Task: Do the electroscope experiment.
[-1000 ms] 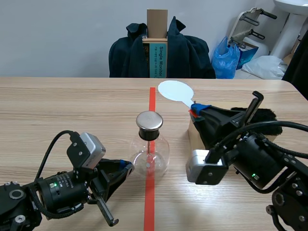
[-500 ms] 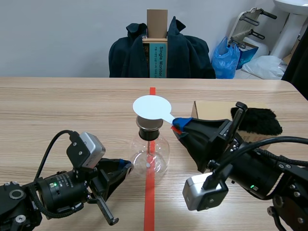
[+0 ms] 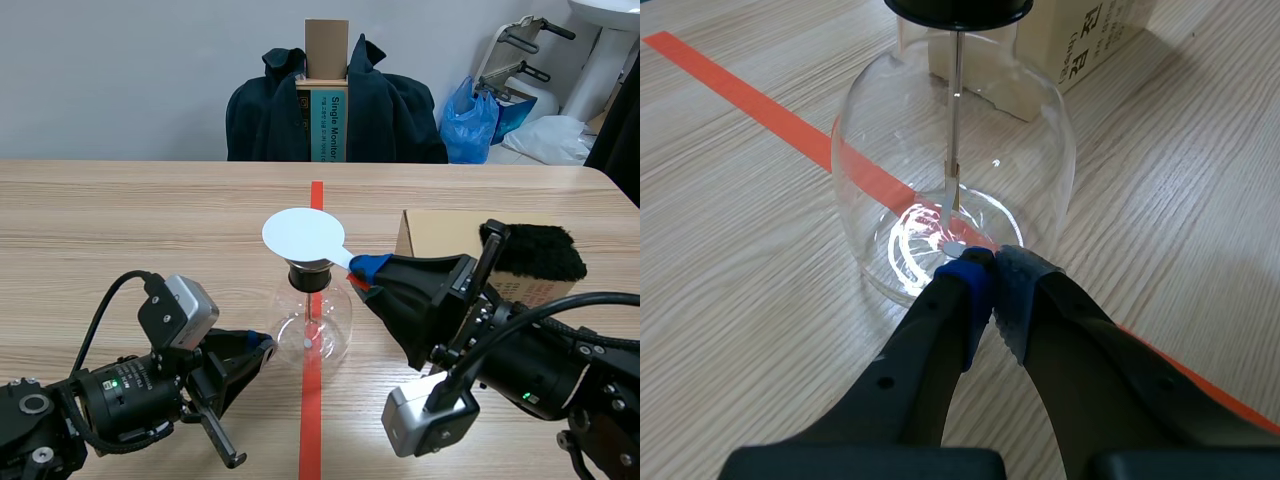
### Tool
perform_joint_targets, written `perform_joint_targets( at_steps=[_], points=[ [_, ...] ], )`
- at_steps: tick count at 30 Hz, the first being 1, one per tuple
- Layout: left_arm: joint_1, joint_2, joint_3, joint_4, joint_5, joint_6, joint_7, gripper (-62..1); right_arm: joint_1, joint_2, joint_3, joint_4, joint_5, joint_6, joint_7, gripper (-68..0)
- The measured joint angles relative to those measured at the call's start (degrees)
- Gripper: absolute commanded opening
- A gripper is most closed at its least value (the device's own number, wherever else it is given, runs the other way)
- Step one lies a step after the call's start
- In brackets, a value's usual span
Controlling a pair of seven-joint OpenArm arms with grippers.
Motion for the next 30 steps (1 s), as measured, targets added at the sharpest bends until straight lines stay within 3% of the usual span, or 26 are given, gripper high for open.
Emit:
perform_joint_targets(
  at_steps=[7,20,26,30],
  points=[
    [0.0,0.0,0.0,0.0,0.0,0.0,0.0,-59.3,0.0,0.0,0.0,0.0,0.0,0.0,-6.4,-66.7],
    [0.0,0.0,0.0,0.0,0.0,0.0,0.0,-59.2,0.0,0.0,0.0,0.0,0.1,0.0,-28.6,-66.7],
    [0.0,0.0,0.0,0.0,0.0,0.0,0.0,-59.2,0.0,0.0,0.0,0.0,0.1,0.0,-31.3,-66.7],
    [0.0,0.0,0.0,0.0,0.0,0.0,0.0,-59.2,0.0,0.0,0.0,0.0,0.1,0.0,-28.0,-66.7]
  ],
)
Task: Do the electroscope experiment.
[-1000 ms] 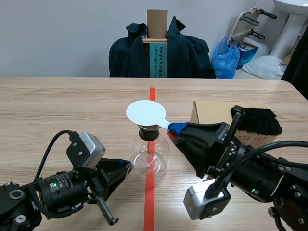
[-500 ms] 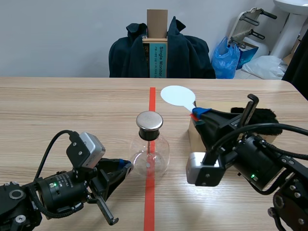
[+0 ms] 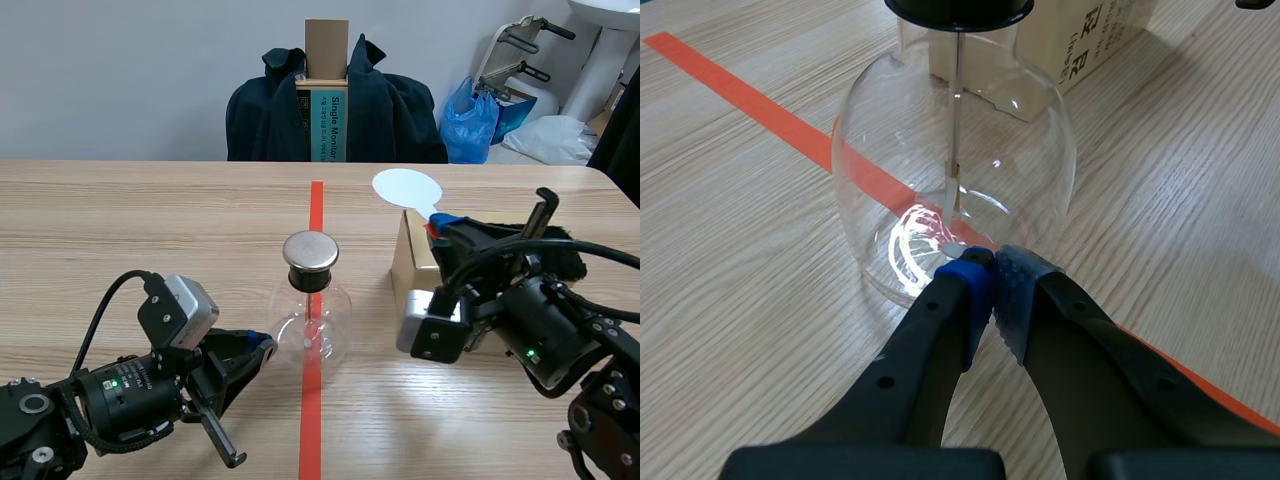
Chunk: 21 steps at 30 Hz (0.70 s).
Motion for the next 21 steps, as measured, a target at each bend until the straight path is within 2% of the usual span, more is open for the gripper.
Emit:
perform_joint_targets(
  at_steps=[12,21],
  points=[
    [0.0,0.0,0.0,0.0,0.0,0.0,0.0,-59.3,0.0,0.0,0.0,0.0,0.0,0.0,17.8,-66.7],
    [0.0,0.0,0.0,0.0,0.0,0.0,0.0,-59.2,0.0,0.0,0.0,0.0,-0.1,0.0,23.6,-66.7]
  ],
)
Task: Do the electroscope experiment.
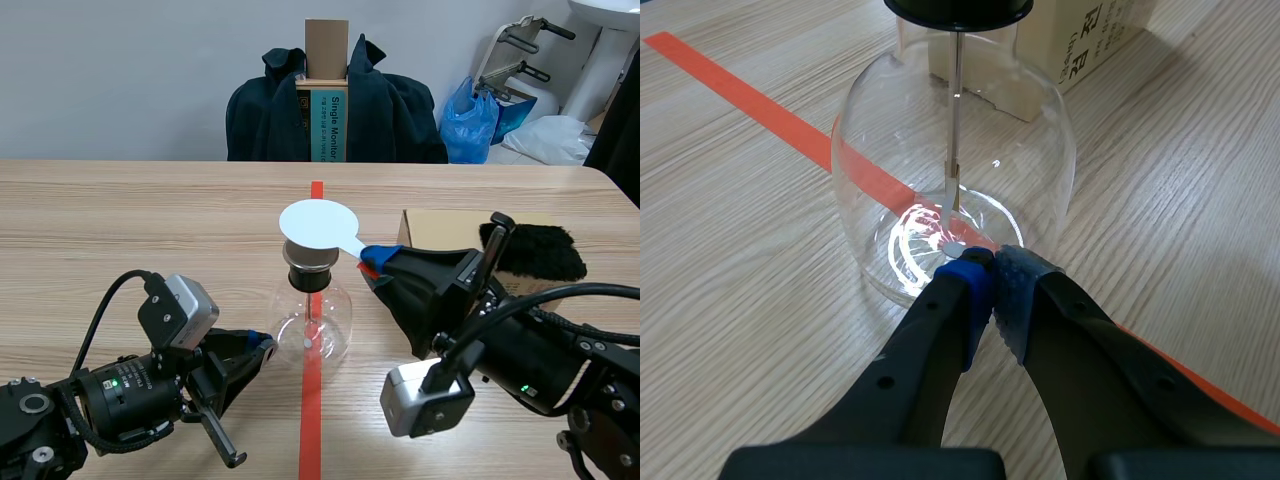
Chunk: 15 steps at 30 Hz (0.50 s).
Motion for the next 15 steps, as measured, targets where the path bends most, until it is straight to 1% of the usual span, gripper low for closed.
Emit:
perform_joint_targets(
  at_steps=[9,15],
  points=[
    [0.0,0.0,0.0,0.0,0.0,0.0,0.0,-59.2,0.0,0.0,0.0,0.0,0.0,0.0,4.7,-66.7],
    [0.0,0.0,0.0,0.0,0.0,0.0,0.0,-59.3,0.0,0.0,0.0,0.0,-0.1,0.0,5.1,-66.7]
  ],
)
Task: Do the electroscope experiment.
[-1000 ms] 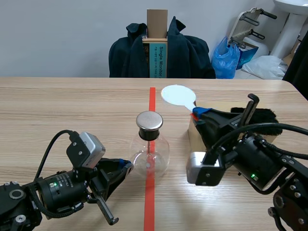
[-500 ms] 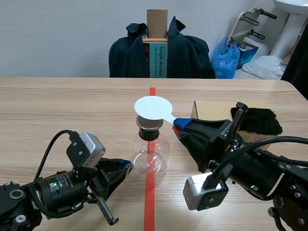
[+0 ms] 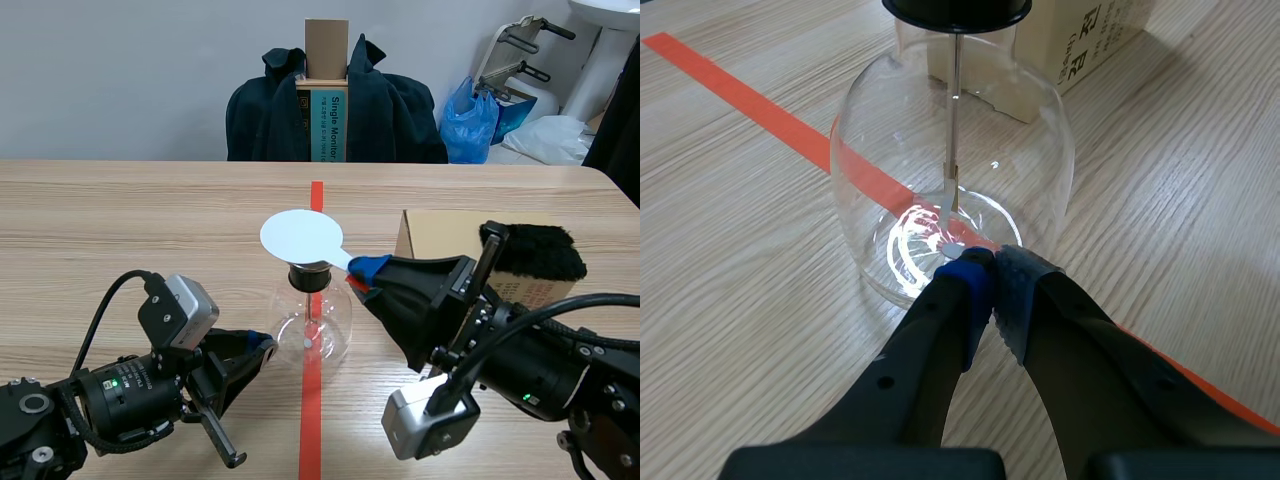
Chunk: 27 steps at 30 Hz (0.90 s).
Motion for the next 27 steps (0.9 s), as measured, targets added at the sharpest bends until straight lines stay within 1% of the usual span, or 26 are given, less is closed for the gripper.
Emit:
perform_joint_targets(
  at_steps=[16,27],
  points=[
    [0.0,0.0,0.0,0.0,0.0,0.0,0.0,-59.2,0.0,0.0,0.0,0.0,0.0,0.0,0.1,-66.7],
    [0.0,0.0,0.0,0.0,0.0,0.0,0.0,-59.2,0.0,0.0,0.0,0.0,0.0,0.0,-2.2,-66.7]
  ],
)
